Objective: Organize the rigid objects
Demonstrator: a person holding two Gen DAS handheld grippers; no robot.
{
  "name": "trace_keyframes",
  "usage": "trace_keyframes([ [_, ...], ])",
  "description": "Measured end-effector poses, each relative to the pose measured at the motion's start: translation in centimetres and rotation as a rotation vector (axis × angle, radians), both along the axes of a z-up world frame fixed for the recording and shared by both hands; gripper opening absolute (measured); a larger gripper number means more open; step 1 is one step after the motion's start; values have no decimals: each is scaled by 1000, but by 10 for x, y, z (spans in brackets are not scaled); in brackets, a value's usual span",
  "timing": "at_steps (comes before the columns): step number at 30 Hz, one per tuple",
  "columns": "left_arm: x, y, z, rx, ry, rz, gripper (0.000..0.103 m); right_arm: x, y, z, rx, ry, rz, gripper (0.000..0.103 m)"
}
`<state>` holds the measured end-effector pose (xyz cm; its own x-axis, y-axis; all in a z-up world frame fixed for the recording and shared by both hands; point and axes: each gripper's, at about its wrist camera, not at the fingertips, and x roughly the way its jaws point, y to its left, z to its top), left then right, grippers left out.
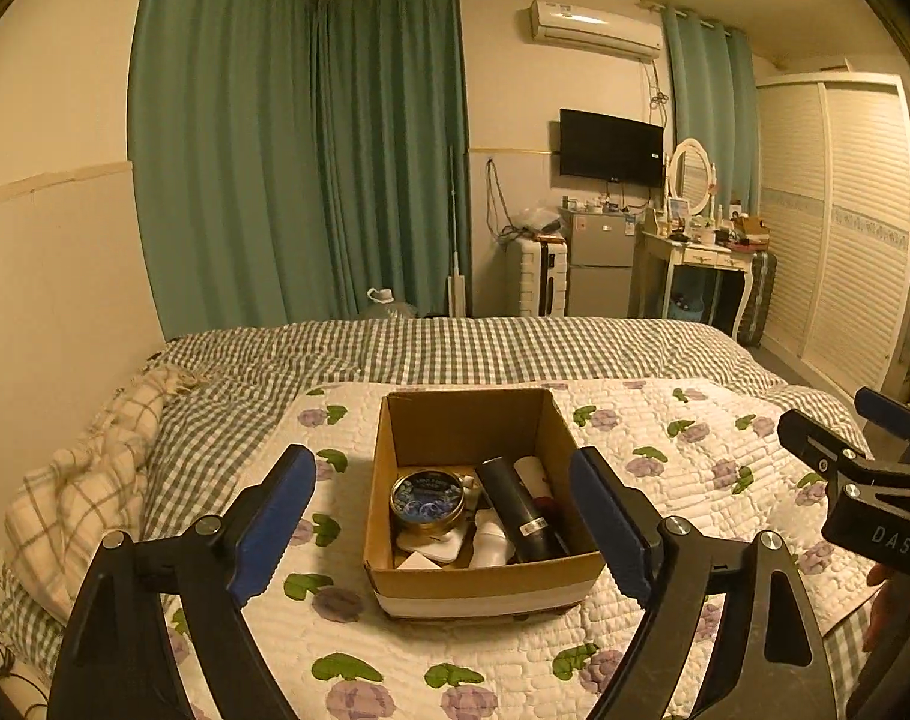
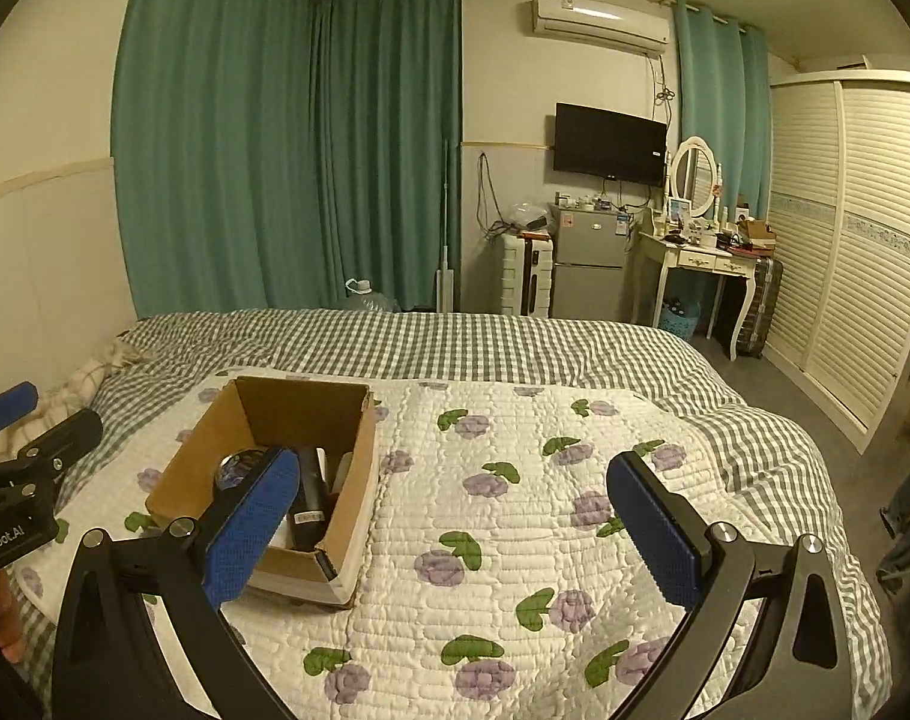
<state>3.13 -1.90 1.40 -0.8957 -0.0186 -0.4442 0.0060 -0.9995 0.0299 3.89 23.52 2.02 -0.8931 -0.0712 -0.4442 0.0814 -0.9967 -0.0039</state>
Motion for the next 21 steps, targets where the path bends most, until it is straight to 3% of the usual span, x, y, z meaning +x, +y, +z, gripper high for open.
trace_keyframes([
  [21,-2,3,-3,-10,-20,-20,90,1,-17,-1,17,-5,33,103],
])
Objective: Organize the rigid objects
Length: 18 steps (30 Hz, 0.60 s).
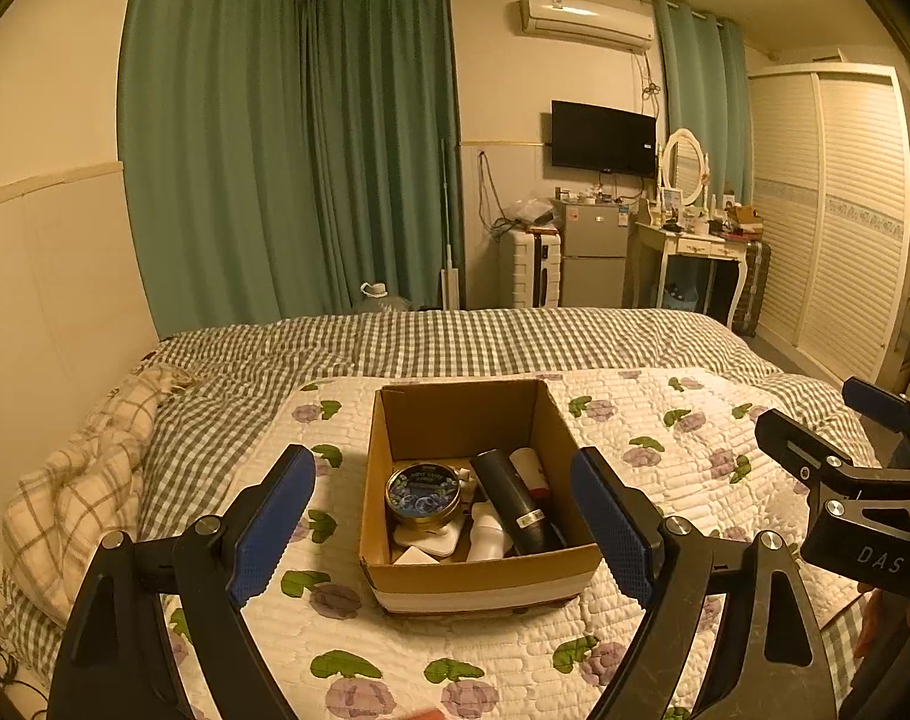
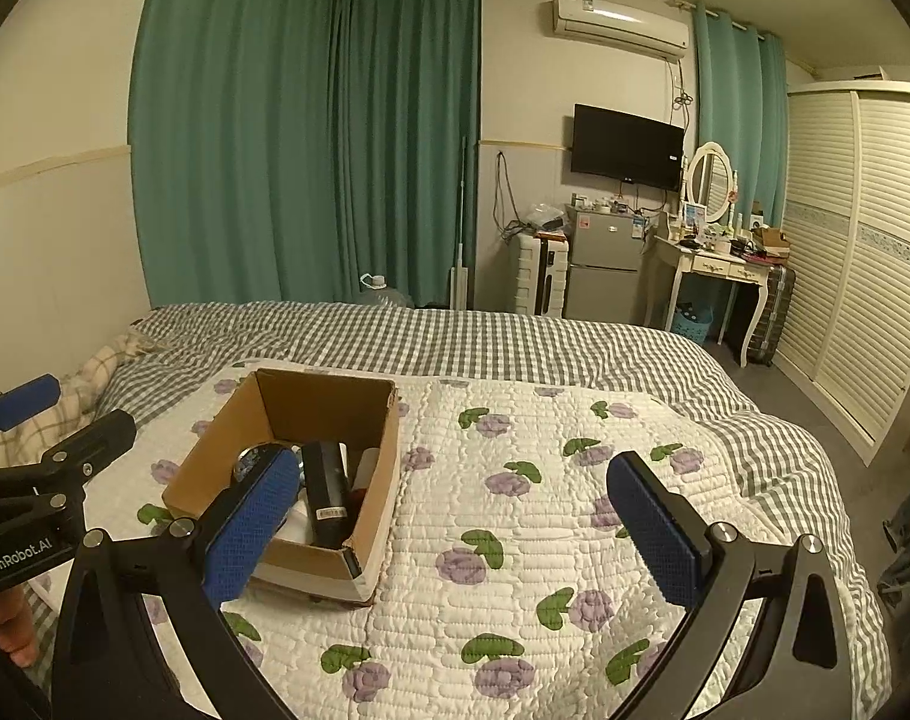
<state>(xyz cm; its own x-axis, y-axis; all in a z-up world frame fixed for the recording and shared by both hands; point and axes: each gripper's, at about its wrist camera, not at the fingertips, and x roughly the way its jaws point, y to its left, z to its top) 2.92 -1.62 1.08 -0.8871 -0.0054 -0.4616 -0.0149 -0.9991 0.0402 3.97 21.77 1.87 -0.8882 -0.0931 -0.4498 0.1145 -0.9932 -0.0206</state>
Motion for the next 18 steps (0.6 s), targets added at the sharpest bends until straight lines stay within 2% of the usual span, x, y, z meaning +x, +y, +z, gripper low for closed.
trace_keyframes([
  [18,0,-2,-1,3,-3,4,90,0,1,-1,-4,-4,-9,103],
])
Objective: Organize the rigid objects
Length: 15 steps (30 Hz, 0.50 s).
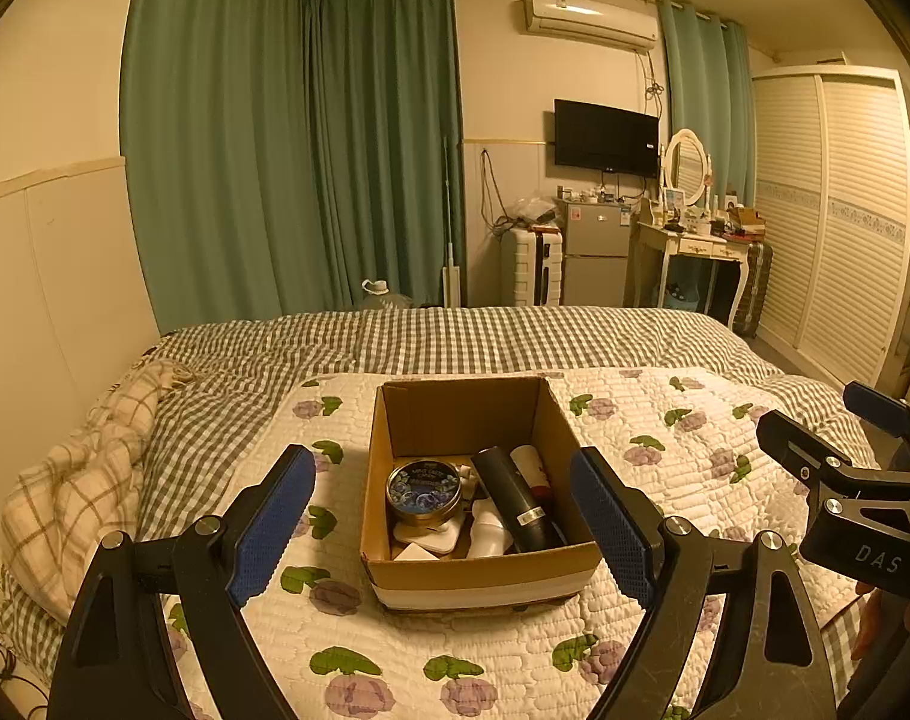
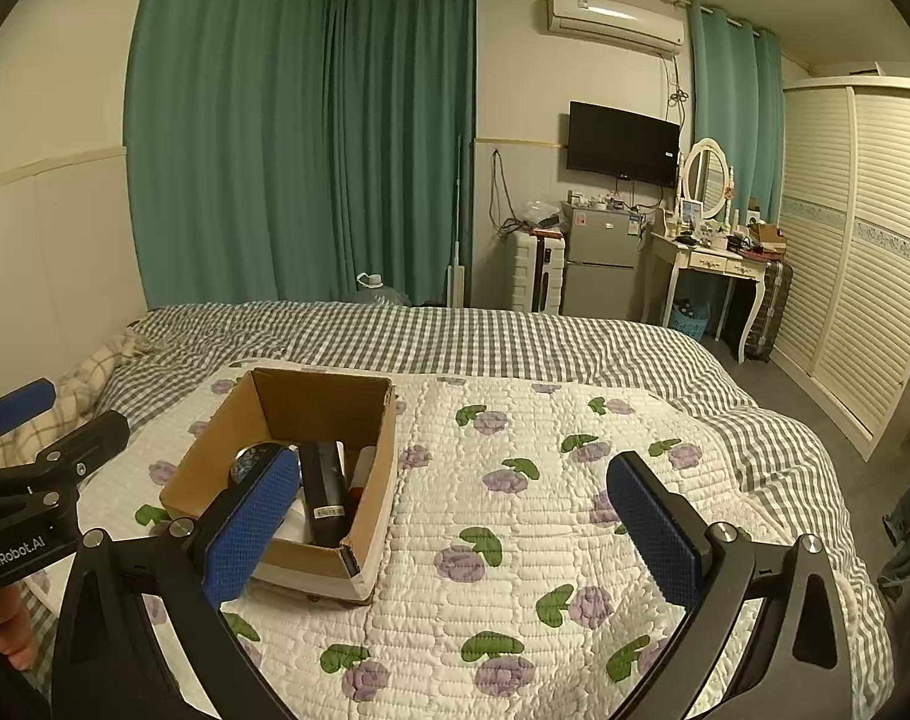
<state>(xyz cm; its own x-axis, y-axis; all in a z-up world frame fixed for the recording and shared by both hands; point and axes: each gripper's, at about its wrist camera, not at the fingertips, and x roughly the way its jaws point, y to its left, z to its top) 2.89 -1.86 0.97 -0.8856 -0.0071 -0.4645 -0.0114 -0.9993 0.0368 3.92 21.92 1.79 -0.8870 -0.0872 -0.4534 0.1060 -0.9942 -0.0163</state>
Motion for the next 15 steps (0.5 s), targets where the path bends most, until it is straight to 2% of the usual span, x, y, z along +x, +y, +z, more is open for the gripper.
trace_keyframes([
  [15,0,0,-3,3,-7,4,90,-1,-1,-2,1,-4,-2,103],
])
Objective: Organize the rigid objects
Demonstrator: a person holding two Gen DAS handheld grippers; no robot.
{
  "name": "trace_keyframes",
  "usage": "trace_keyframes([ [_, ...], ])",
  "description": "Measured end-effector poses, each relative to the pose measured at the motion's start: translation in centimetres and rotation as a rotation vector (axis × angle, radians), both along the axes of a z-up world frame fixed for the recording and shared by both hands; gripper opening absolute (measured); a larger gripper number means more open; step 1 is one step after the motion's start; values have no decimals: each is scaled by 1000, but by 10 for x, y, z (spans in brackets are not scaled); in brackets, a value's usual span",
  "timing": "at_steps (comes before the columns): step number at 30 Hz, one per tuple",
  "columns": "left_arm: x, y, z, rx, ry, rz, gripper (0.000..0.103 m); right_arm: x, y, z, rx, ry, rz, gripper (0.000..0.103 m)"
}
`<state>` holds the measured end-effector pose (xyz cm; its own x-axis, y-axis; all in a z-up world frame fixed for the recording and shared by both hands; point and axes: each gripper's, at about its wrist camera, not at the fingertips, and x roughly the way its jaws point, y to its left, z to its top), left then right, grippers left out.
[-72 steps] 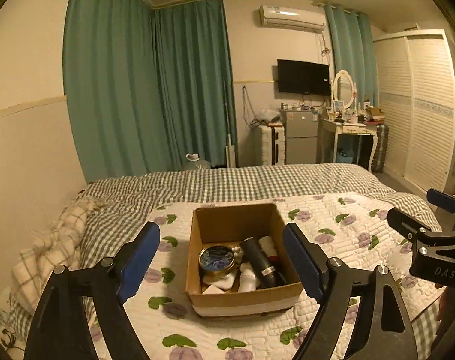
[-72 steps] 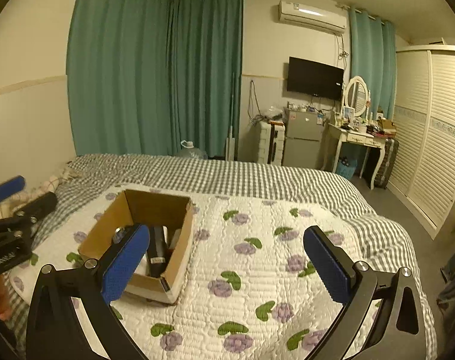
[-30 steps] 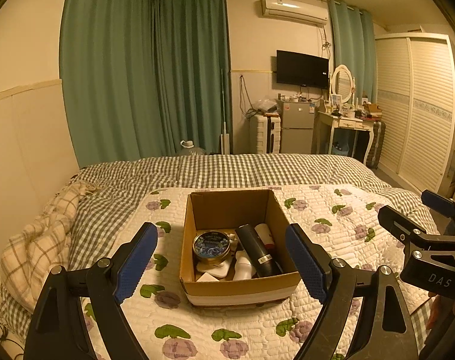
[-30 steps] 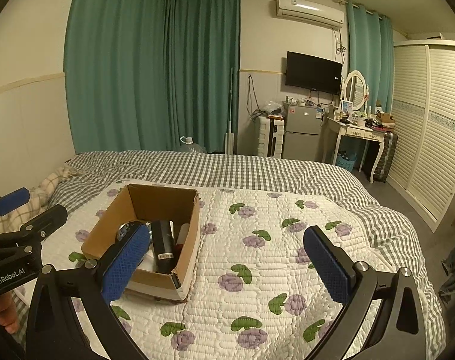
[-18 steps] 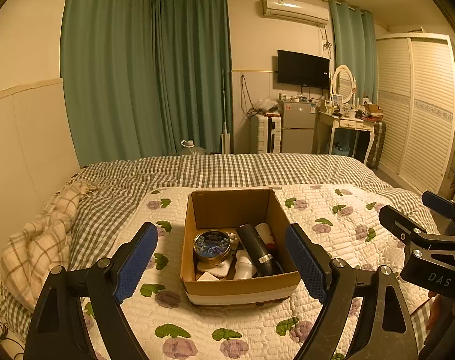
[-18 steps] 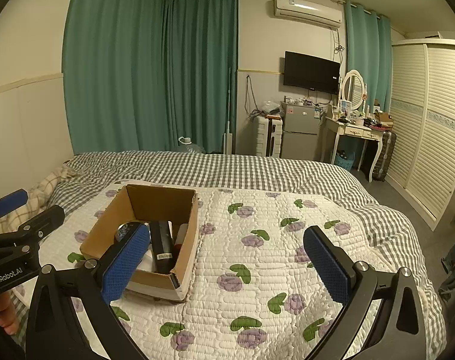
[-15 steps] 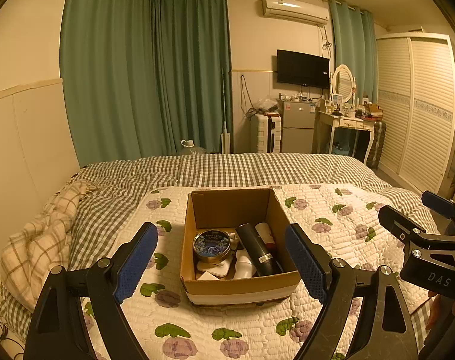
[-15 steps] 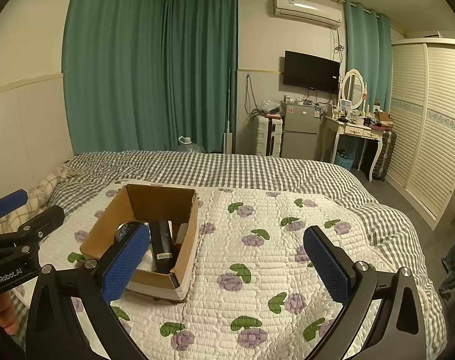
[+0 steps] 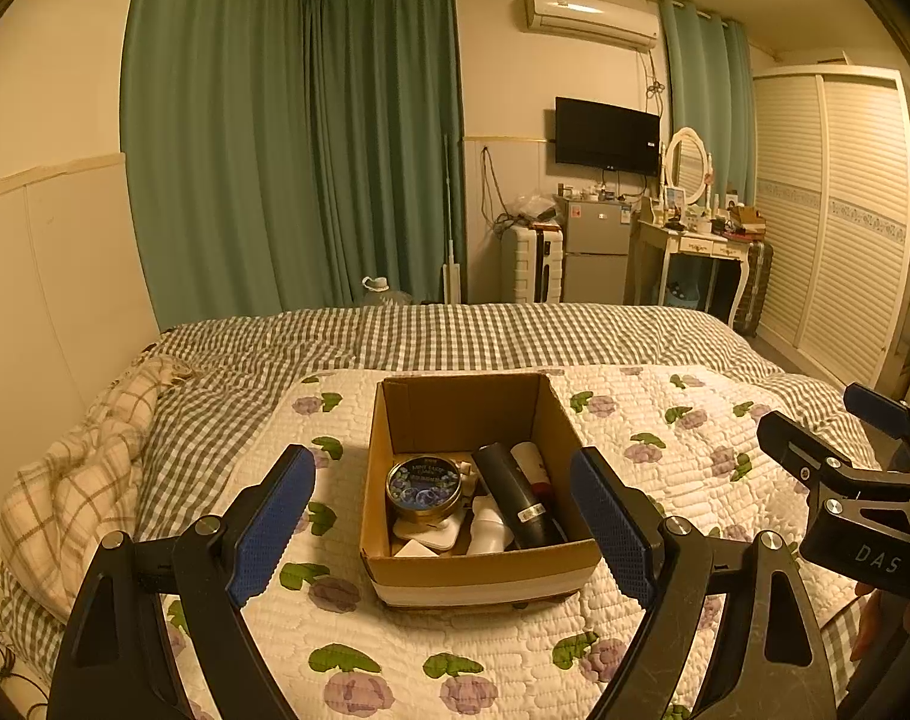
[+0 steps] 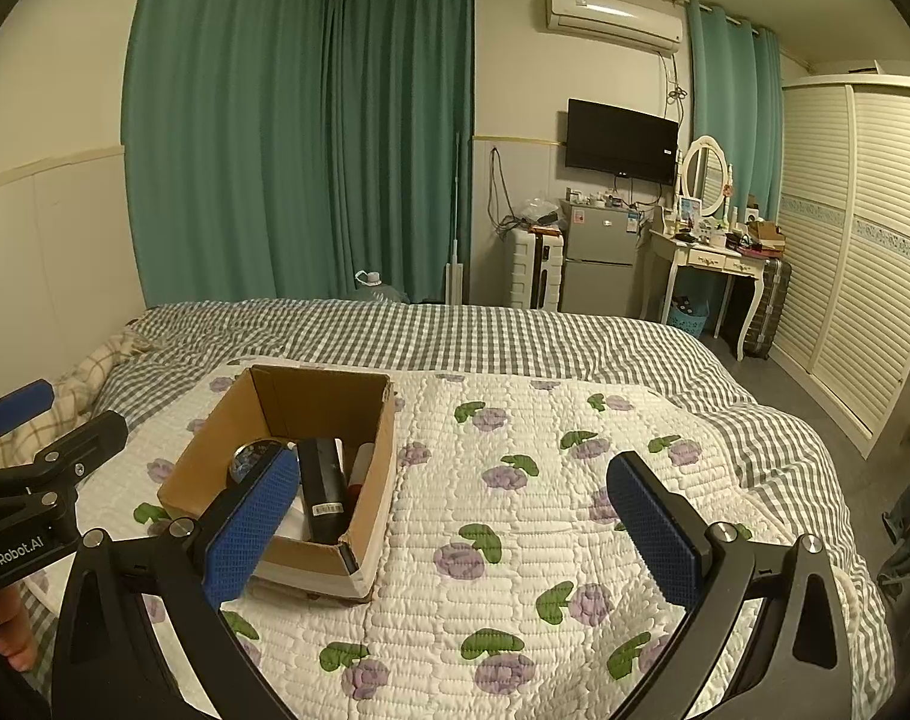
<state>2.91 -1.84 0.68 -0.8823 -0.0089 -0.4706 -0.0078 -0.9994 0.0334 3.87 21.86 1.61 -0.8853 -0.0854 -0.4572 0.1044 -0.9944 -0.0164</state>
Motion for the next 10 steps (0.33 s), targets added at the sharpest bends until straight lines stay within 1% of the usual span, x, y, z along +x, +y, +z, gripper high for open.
trace_keyframes([
  [10,0,-1,-3,11,-5,2,90,0,-4,-4,1,-7,-2,103],
])
